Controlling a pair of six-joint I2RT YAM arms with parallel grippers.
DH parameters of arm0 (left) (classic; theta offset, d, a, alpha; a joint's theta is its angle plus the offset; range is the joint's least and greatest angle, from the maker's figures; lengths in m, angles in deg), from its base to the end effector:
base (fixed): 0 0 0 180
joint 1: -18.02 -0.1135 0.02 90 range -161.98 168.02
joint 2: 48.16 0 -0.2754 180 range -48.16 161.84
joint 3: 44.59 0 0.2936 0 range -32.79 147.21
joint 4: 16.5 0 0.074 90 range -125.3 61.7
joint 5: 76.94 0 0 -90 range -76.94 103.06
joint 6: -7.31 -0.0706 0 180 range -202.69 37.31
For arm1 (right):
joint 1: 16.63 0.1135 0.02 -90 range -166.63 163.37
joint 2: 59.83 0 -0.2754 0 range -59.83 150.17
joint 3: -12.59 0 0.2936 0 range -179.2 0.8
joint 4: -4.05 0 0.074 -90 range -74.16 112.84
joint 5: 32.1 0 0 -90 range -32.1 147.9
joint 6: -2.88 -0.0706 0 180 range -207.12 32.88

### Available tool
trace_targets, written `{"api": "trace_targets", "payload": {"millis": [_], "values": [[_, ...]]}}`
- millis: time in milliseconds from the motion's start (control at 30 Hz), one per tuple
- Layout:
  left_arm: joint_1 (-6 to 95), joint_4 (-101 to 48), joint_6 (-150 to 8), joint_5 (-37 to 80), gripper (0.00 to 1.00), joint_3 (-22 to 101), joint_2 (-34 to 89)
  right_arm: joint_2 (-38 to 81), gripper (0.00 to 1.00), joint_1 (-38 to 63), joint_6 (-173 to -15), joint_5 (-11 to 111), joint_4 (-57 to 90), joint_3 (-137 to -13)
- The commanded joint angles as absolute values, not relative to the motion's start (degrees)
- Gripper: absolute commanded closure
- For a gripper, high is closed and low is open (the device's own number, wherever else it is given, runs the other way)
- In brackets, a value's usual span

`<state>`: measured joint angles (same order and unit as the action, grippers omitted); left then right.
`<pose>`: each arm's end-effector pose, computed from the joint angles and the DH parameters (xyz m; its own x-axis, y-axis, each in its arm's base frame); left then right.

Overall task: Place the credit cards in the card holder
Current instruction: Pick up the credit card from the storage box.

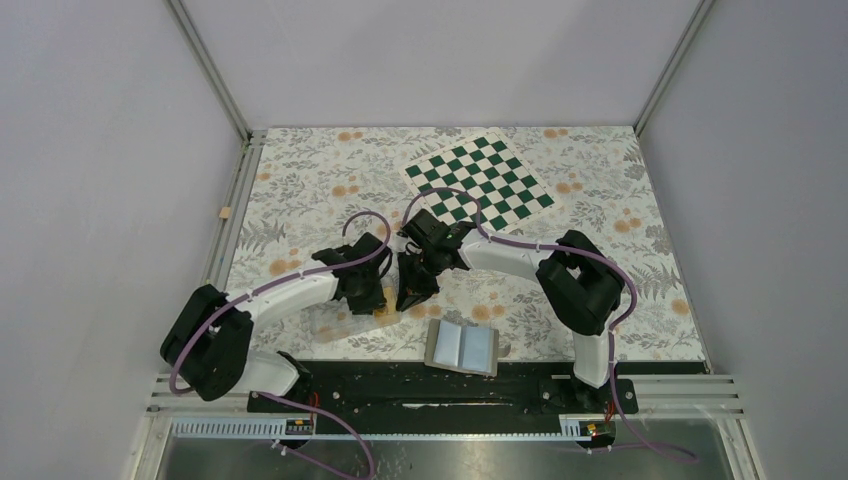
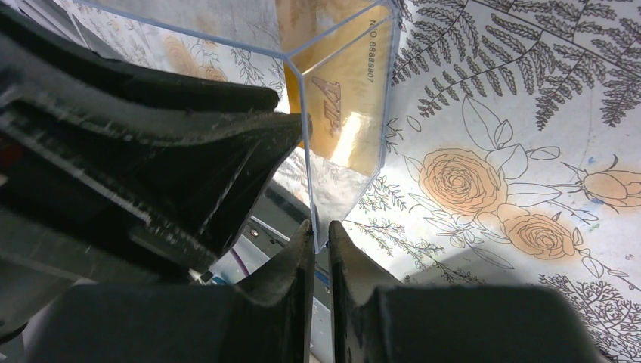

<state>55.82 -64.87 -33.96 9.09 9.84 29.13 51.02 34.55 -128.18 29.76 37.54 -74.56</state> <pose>0.2214 -0.1656 0.1313 -0.9398 -0.2199 -0.2615 -0.1706 0.9651 -0.1986 0.2629 0.3798 0.1383 -0.9538 -0.2614 -0.1482 -0.2928 0.6968 0.6548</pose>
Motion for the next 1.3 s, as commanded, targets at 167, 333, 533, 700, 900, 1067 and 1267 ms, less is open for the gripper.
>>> {"api": "trace_targets", "payload": {"millis": [167,333,533,700,900,1067,1267], "values": [[55.7,-61.9,-33.4,8.5,0.78,8.6,33.7,50.0,0.85,35.2,-128.6,27.2,35.9,-75.1],[56.1,-60.3,-33.4,9.6,1.0,8.7,33.0,50.1,0.85,35.2,-128.6,27.2,35.8,-75.1],[56.7,-60.5,-33.4,10.3,1.0,9.8,30.1,50.2,0.85,35.2,-128.7,27.1,35.8,-75.1],[57.3,-61.6,-33.9,10.7,1.0,11.5,29.1,50.4,0.85,35.2,-128.7,27.1,35.8,-75.2],[57.7,-62.9,-34.0,9.6,1.0,12.7,28.8,50.3,0.85,35.3,-128.7,27.0,35.8,-75.2],[57.6,-66.0,-33.2,6.2,0.88,11.9,28.4,50.4,0.85,35.3,-128.7,27.1,35.9,-75.1],[55.0,-62.3,-32.1,9.3,0.7,5.3,25.0,50.4,0.85,35.3,-128.7,27.0,35.8,-75.1]]}}
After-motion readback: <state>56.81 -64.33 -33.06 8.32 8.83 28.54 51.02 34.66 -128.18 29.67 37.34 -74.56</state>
